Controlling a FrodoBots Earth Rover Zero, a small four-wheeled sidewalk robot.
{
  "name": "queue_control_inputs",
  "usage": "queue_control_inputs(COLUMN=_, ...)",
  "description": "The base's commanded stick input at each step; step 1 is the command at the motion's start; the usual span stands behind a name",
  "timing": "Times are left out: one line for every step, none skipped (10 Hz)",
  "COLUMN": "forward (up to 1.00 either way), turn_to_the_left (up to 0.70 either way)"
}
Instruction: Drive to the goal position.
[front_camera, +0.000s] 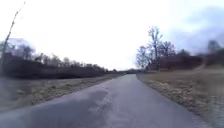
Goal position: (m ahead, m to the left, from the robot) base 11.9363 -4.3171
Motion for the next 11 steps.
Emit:
queue_control_inputs(forward=0.50, turn_to_the_left=0.00)
queue_control_inputs(forward=0.50, turn_to_the_left=0.00)
queue_control_inputs(forward=0.50, turn_to_the_left=0.00)
queue_control_inputs(forward=0.50, turn_to_the_left=0.00)
queue_control_inputs(forward=0.50, turn_to_the_left=0.00)
queue_control_inputs(forward=0.50, turn_to_the_left=0.00)
queue_control_inputs(forward=0.50, turn_to_the_left=0.00)
queue_control_inputs(forward=0.50, turn_to_the_left=0.00)
queue_control_inputs(forward=0.50, turn_to_the_left=0.00)
queue_control_inputs(forward=0.50, turn_to_the_left=0.00)
queue_control_inputs(forward=0.50, turn_to_the_left=0.00)
